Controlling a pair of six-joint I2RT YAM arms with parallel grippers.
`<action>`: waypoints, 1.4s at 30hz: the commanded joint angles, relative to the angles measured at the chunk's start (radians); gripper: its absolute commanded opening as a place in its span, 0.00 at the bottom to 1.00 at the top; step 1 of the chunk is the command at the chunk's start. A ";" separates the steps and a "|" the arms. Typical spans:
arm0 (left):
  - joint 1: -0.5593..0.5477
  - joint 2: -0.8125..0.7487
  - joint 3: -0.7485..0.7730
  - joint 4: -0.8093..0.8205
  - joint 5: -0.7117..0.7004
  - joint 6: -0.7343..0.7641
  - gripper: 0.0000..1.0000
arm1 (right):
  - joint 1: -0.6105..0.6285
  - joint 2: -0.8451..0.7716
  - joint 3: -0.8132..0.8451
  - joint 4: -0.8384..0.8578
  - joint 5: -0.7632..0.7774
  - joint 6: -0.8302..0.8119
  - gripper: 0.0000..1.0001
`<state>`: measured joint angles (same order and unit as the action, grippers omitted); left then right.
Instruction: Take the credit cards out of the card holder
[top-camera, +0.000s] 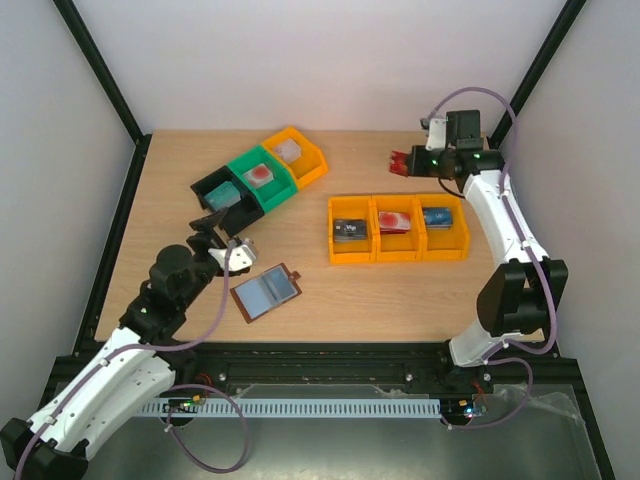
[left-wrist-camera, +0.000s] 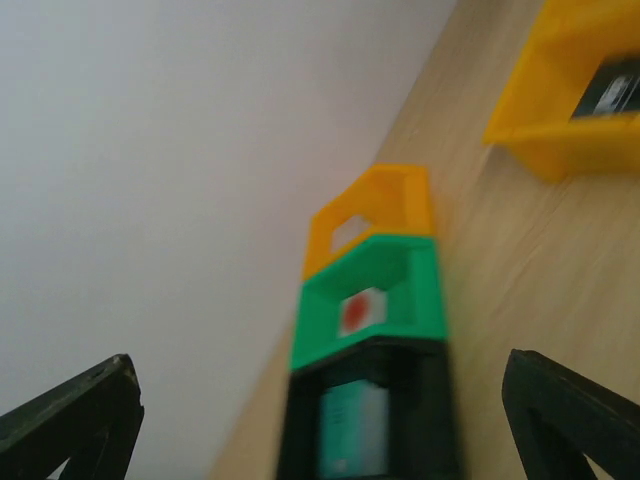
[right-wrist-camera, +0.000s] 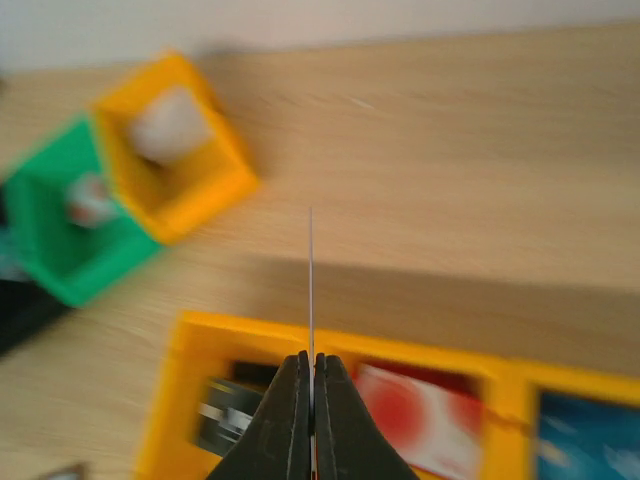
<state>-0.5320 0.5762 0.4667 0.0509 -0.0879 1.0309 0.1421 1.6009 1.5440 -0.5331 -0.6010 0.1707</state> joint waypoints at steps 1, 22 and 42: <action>0.015 -0.015 0.072 -0.194 0.146 -0.589 0.99 | -0.041 -0.042 0.009 -0.334 0.343 -0.265 0.02; 0.190 -0.088 -0.053 -0.113 0.288 -1.206 0.99 | -0.085 0.296 0.060 -0.387 0.003 -0.260 0.02; 0.208 -0.065 -0.056 -0.108 0.289 -1.193 0.99 | -0.087 0.413 0.135 -0.349 0.070 -0.219 0.17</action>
<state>-0.3305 0.5083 0.4122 -0.0807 0.1875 -0.1593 0.0563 2.0010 1.6299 -0.8928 -0.6086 -0.0834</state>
